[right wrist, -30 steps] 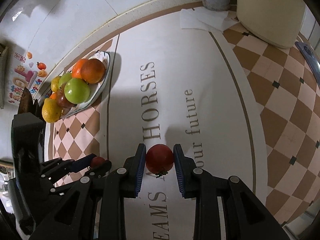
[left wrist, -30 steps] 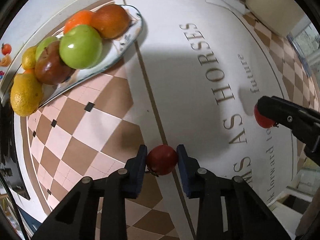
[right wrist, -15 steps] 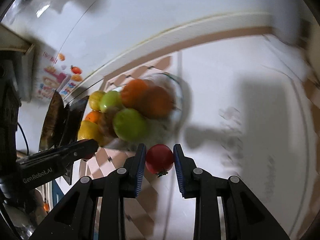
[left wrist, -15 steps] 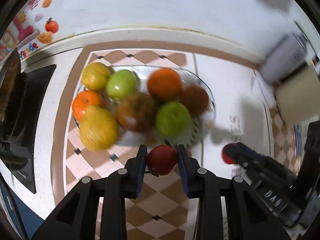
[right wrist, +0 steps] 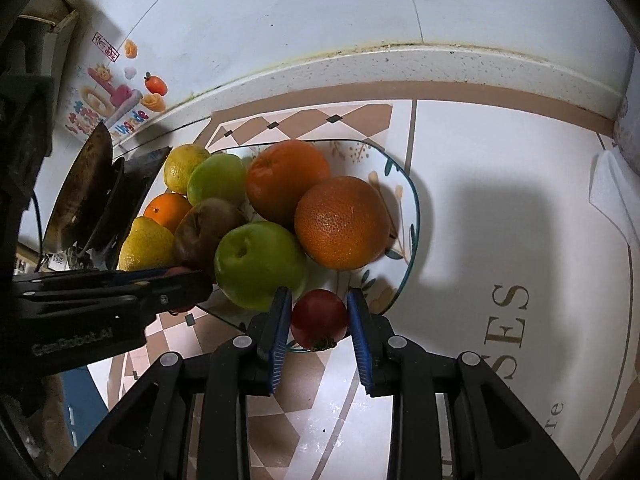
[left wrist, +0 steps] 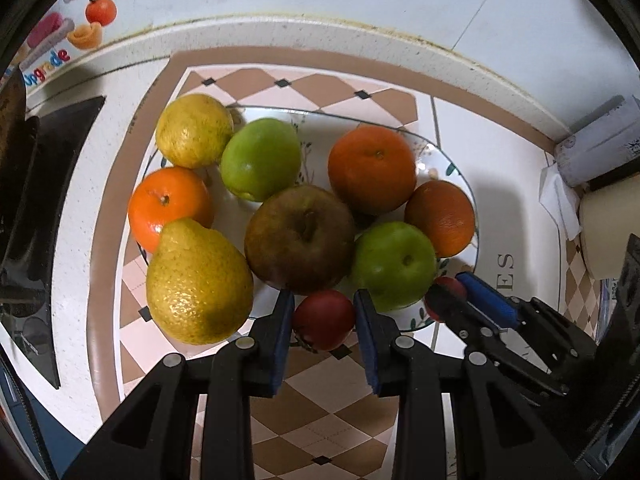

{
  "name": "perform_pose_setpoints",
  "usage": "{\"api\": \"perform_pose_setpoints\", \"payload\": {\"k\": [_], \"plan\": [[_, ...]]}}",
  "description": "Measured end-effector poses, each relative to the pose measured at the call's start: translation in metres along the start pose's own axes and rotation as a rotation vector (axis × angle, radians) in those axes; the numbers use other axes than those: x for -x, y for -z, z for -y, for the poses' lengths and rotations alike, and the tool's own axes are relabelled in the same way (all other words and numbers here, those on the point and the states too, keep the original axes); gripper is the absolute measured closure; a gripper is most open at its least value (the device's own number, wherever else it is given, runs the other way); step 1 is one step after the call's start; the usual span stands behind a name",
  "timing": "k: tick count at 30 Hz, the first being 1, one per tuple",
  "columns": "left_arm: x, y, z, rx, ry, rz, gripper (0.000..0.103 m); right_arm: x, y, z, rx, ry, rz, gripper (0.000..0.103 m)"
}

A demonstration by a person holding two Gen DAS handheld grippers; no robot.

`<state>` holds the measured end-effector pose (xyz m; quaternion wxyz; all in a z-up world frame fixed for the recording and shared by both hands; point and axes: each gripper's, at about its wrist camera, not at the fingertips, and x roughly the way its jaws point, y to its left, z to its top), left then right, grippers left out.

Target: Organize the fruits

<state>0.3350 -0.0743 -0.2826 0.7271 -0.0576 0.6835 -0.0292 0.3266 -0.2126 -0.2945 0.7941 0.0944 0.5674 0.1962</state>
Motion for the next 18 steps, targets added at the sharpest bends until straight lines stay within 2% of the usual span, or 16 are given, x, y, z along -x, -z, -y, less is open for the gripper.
{"api": "perform_pose_setpoints", "payload": {"k": [4, 5, 8, 13, 15, 18], "plan": [[-0.008, 0.000, -0.004, 0.026, 0.010, -0.030, 0.075, -0.001, -0.002, 0.003, -0.010, -0.006, -0.008, 0.063], [-0.010, -0.001, -0.005, 0.037, -0.010, -0.021, 0.075, 0.001, -0.001, 0.002, -0.011, -0.004, -0.007, 0.059], [-0.014, -0.001, -0.007, 0.048, -0.013, -0.033, 0.073, 0.004, -0.001, 0.000, -0.013, 0.013, -0.001, 0.035], [-0.008, 0.000, -0.012, 0.069, -0.014, -0.032, 0.073, 0.015, 0.004, 0.001, -0.043, 0.018, 0.004, 0.032], [-0.003, 0.001, -0.013, 0.079, -0.047, -0.007, 0.073, 0.020, 0.006, 0.001, -0.062, 0.047, -0.002, 0.023], [0.010, 0.006, -0.014, 0.072, -0.056, 0.021, 0.070, 0.029, 0.009, -0.001, -0.078, 0.094, -0.007, 0.016]]}}
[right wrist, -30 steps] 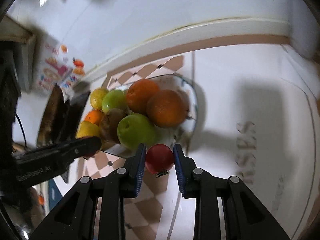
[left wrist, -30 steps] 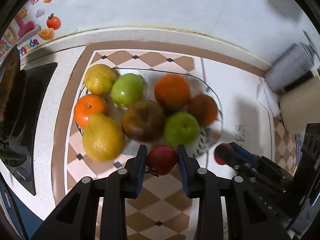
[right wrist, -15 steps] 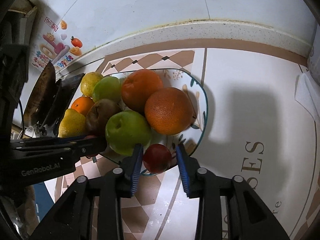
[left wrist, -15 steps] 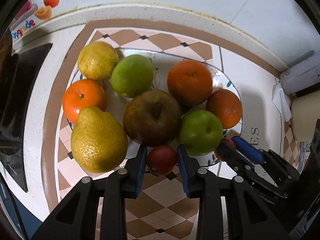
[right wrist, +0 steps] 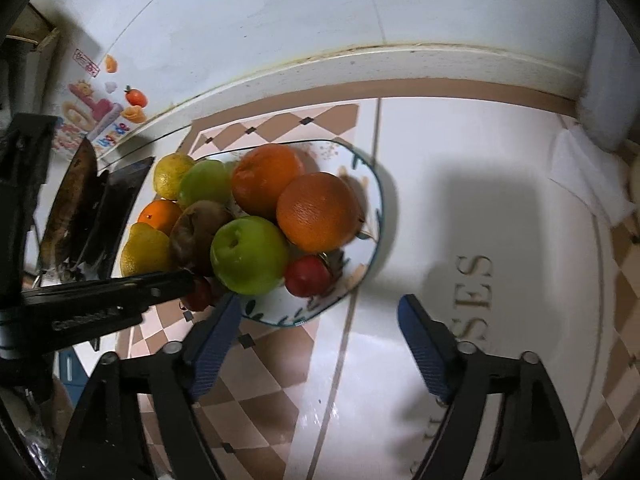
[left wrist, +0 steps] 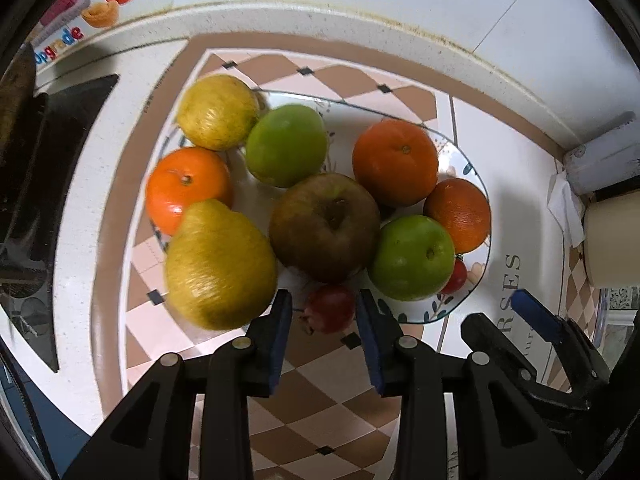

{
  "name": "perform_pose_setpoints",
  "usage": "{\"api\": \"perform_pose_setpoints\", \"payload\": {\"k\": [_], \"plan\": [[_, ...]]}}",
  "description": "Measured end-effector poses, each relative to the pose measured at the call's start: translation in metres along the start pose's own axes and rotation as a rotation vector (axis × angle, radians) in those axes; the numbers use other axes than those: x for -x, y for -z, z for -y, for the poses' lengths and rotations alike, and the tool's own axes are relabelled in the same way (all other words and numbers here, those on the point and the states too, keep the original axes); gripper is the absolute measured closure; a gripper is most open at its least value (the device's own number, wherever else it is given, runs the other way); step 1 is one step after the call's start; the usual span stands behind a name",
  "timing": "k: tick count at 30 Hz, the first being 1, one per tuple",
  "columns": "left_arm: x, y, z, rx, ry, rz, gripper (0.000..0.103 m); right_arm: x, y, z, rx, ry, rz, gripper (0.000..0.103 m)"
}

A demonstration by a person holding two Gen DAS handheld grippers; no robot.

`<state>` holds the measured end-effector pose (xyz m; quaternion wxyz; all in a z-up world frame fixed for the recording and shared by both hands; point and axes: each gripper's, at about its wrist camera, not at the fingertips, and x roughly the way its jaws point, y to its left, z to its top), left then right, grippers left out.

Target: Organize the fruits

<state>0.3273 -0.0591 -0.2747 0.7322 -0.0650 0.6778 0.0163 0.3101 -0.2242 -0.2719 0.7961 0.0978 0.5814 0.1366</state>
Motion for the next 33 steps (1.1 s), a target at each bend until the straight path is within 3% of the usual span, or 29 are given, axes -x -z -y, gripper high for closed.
{"api": "perform_pose_setpoints", "payload": {"k": [3, 5, 6, 7, 13, 20, 33], "plan": [[0.013, 0.008, -0.004, -0.005, 0.010, 0.027, 0.062, 0.010, 0.006, -0.005, 0.003, 0.052, -0.003, 0.009], [0.023, 0.014, -0.007, -0.013, 0.001, 0.054, 0.045, 0.018, 0.011, -0.009, 0.005, 0.085, 0.003, 0.008], [0.029, 0.016, -0.008, -0.021, -0.013, 0.070, 0.023, 0.022, 0.013, -0.012, 0.005, 0.094, 0.008, 0.008], [0.035, 0.019, -0.010, -0.033, -0.022, 0.089, 0.012, 0.027, 0.016, -0.015, 0.002, 0.105, 0.017, 0.008], [0.064, 0.041, -0.027, -0.079, -0.068, 0.169, 0.012, 0.058, 0.028, -0.032, -0.021, 0.164, 0.060, 0.007], [0.099, 0.073, -0.047, -0.090, -0.047, 0.249, 0.012, 0.109, 0.049, -0.063, -0.030, 0.225, 0.144, 0.006], [0.201, 0.160, -0.077, -0.168, -0.047, 0.448, 0.012, 0.226, 0.136, -0.128, -0.058, 0.251, 0.312, 0.002]]}}
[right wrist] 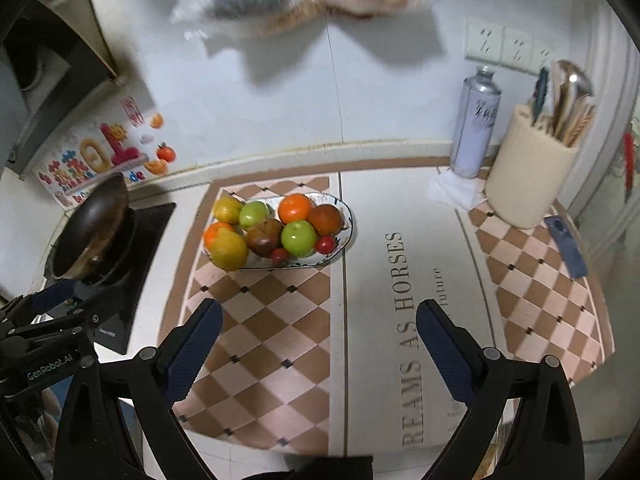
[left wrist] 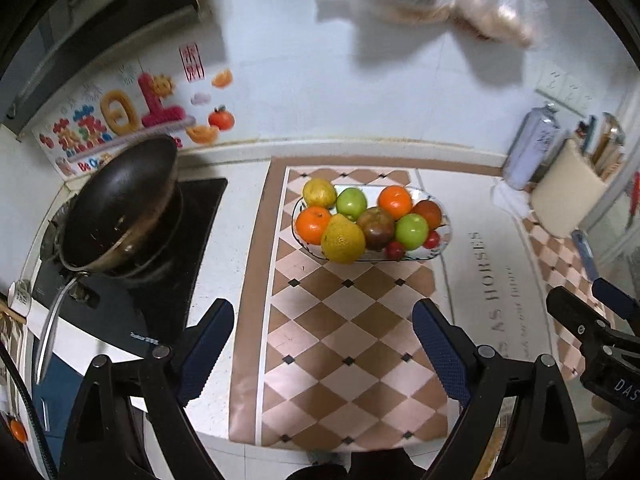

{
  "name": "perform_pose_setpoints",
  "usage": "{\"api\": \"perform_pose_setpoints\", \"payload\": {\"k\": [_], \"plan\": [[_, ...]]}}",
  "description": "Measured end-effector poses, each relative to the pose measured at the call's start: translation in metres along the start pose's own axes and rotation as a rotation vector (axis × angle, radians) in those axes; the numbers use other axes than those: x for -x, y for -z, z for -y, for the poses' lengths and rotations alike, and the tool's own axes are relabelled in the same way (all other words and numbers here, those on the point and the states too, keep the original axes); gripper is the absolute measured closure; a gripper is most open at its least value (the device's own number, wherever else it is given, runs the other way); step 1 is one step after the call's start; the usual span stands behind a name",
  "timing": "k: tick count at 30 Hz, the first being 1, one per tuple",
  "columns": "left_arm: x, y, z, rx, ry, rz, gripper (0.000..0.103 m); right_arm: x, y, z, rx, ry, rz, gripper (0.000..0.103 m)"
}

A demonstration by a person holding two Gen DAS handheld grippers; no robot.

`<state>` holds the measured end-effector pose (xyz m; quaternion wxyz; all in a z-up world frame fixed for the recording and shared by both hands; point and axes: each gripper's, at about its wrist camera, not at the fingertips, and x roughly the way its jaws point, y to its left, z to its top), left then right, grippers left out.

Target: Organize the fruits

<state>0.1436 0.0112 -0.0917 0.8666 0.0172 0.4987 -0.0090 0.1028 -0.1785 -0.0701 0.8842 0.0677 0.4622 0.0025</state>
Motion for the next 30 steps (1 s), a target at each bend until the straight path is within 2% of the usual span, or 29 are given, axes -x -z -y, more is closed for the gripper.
{"api": "perform_pose_setpoints", "payload": {"k": [8, 15, 22, 30], "plan": [[0.072, 0.027, -0.008, -0.023, 0.034, 0.079, 0.012, 0.088, 0.030, -0.019, 0.003, 0.000, 0.085, 0.002], [0.110, 0.044, -0.014, -0.003, 0.031, 0.120, 0.012, 0.139, 0.045, -0.024, 0.031, -0.014, 0.132, 0.002], [0.134, 0.057, -0.010, 0.004, 0.022, 0.136, 0.012, 0.165, 0.052, -0.023, 0.055, -0.035, 0.150, 0.001], [0.141, 0.061, -0.007, 0.016, 0.017, 0.148, 0.012, 0.165, 0.047, -0.015, 0.060, -0.072, 0.144, 0.001]]}}
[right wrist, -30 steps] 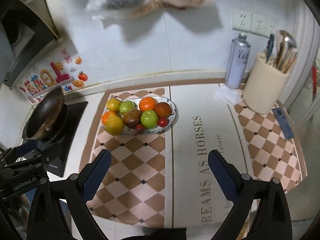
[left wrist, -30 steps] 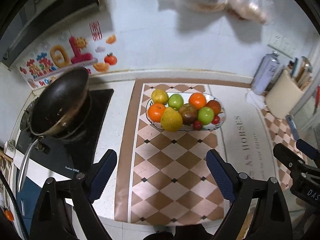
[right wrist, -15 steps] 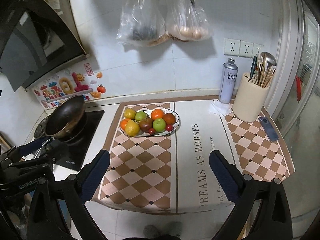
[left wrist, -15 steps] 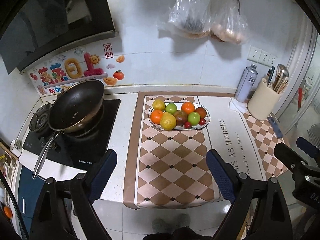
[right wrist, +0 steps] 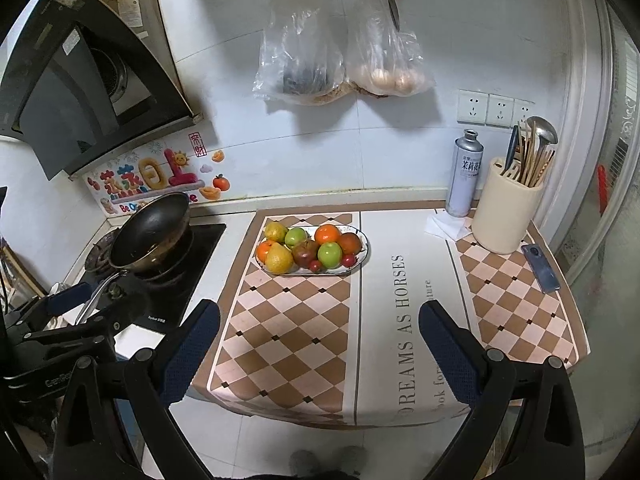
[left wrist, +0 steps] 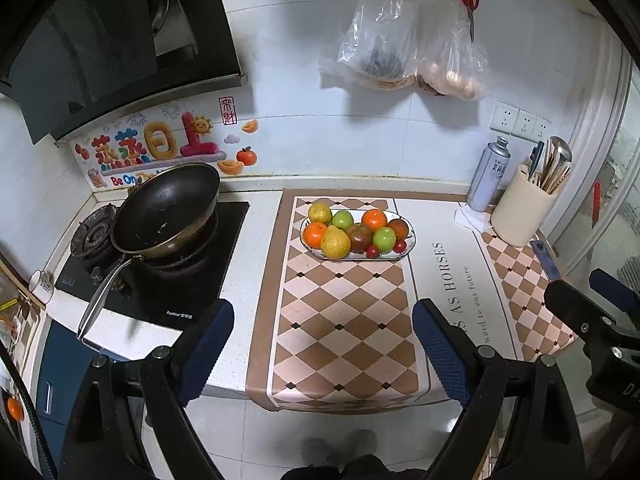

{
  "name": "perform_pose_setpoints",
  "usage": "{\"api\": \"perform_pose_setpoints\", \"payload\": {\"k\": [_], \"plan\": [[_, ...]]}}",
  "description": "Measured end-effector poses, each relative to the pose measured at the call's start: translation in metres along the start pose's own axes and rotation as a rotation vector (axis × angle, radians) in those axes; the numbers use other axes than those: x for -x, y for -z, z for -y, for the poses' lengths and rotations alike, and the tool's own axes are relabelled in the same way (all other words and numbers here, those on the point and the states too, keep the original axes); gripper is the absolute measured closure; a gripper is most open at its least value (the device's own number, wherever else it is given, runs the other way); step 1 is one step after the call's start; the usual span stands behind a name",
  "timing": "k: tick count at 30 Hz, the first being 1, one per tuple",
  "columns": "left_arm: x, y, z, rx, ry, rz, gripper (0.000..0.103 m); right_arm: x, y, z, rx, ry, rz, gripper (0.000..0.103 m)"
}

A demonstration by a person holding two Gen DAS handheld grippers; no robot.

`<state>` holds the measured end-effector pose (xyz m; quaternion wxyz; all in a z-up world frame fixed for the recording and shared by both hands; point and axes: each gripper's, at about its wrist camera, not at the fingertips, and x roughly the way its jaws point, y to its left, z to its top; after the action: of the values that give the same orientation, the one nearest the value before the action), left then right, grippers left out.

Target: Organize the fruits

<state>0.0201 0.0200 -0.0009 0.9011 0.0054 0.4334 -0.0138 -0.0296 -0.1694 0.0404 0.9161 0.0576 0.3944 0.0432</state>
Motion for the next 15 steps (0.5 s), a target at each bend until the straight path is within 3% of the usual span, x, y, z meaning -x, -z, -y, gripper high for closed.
{"api": "perform_pose_setpoints", "payload": {"k": [15], "plan": [[-0.060, -0.046, 0.019, 0.018, -0.054, -0.057, 0.012, -0.080, -0.045, 0.023, 0.000, 0.021, -0.056, 0.001]]}}
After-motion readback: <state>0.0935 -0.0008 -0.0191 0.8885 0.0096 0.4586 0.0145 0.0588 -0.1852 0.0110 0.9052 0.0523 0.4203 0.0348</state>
